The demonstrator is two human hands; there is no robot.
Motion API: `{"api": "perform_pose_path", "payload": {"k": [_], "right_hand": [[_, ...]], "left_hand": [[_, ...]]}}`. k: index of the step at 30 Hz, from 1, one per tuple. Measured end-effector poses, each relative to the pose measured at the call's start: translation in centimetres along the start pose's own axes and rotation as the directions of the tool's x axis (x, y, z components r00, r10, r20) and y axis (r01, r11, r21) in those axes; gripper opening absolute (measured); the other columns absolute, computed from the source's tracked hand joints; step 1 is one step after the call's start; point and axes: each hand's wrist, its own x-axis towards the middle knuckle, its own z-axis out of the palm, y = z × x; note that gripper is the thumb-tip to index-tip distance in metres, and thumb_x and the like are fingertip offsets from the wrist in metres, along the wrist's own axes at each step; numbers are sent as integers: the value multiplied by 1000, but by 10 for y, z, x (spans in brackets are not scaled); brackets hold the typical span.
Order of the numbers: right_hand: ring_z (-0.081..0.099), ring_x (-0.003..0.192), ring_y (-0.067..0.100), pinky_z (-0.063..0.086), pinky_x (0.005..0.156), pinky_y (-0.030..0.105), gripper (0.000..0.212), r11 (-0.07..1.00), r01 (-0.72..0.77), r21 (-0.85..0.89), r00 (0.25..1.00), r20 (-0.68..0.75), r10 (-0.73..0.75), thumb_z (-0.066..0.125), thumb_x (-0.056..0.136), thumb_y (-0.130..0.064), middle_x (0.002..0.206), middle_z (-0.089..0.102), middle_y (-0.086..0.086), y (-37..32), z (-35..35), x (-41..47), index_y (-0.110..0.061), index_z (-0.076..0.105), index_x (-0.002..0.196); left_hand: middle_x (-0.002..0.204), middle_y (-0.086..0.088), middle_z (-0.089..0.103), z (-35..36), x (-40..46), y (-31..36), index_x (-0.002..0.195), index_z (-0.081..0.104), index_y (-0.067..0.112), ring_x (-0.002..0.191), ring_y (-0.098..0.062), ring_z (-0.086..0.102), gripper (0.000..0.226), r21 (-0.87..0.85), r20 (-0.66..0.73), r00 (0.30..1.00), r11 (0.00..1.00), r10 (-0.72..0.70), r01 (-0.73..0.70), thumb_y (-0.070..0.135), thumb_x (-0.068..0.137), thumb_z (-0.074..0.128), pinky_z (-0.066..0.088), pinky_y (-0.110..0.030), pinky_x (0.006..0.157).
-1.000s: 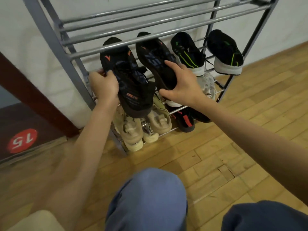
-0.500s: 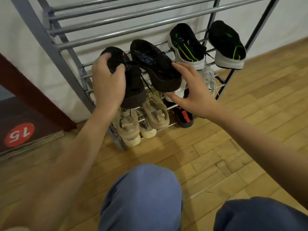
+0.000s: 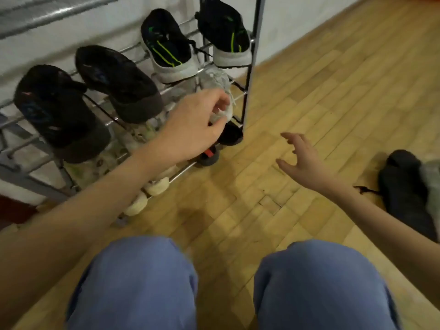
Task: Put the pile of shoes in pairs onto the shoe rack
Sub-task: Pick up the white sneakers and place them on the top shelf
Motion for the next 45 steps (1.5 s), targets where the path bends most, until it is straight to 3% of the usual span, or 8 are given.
{"api": "perform_pose_path", "payload": {"k": [6, 11, 18, 23, 27, 31, 37, 45], "right_hand": [[39, 133, 27, 37, 107, 37, 60, 941, -332, -65, 943, -17, 331, 60, 92, -21, 144, 38, 13, 101, -21, -49, -6, 32, 143], [28, 135, 41, 30, 109, 50, 60, 796, -562, -224, 827, -144, 543, 58, 91, -21, 146, 30, 22, 177, -28, -80, -4, 32, 142], [13, 141, 46, 17, 115, 54, 80, 475, -855, -209, 515, -231, 825, 59, 92, -33, 154, 9, 28, 267, -25, -152, -11, 11, 152], [21, 139, 45, 22, 114, 54, 88, 422, -877, -230, 462, -163, 872, 60, 89, -46, 153, 14, 26, 301, -19, -174, -16, 8, 153], [41, 120, 46, 38, 102, 57, 77, 416, -876, -244, 482, -395, 782, 55, 88, -55, 132, 40, 30, 309, -21, -169, -3, 33, 140], [26, 136, 46, 27, 113, 55, 71, 416, -897, -150, 428, -530, 732, 56, 92, -38, 147, 26, 30, 325, -45, -145, -5, 24, 146], [20, 138, 48, 19, 115, 57, 92, 401, -915, -51, 388, -388, 836, 61, 88, -44, 150, 20, 29, 368, -81, -136, -5, 5, 151], [32, 131, 43, 26, 111, 54, 89, 428, -903, -41, 404, -425, 810, 72, 77, -34, 143, 33, 20, 384, -96, -129, -12, 21, 146]], "left_hand": [[118, 0, 62, 60, 51, 46, 123, 55, 14, 108, -15, 57, 31, -19, 266, 944, 980, 194, -196, 22, 92, 55, 46, -32, 91], [119, -2, 58, 139, 78, 64, 124, 52, 13, 109, -20, 55, 31, -26, 580, 781, 963, 233, -269, 23, 95, 50, 46, -36, 92], [115, -7, 61, 222, 83, 77, 117, 57, 9, 104, -21, 56, 26, -66, 743, 623, 954, 243, -294, 18, 94, 50, 47, -36, 90], [110, -8, 65, 252, 79, 85, 112, 62, 7, 101, -21, 60, 23, -138, 754, 608, 965, 249, -225, 15, 92, 53, 48, -36, 88], [105, -7, 67, 273, 72, 82, 111, 62, 8, 99, -21, 62, 23, -151, 774, 585, 968, 243, -202, 16, 92, 53, 50, -37, 87], [106, -5, 66, 294, 74, 92, 117, 60, 9, 100, -20, 60, 26, -159, 788, 566, 969, 240, -190, 16, 93, 51, 46, -28, 83], [103, -2, 63, 331, 88, 130, 119, 56, 13, 99, -19, 58, 27, -234, 790, 531, 951, 306, -201, 14, 94, 48, 46, -29, 80], [115, -3, 61, 370, 95, 168, 133, 47, 15, 103, -17, 59, 39, -327, 728, 612, 941, 308, -85, 18, 94, 52, 49, -30, 88]]}}
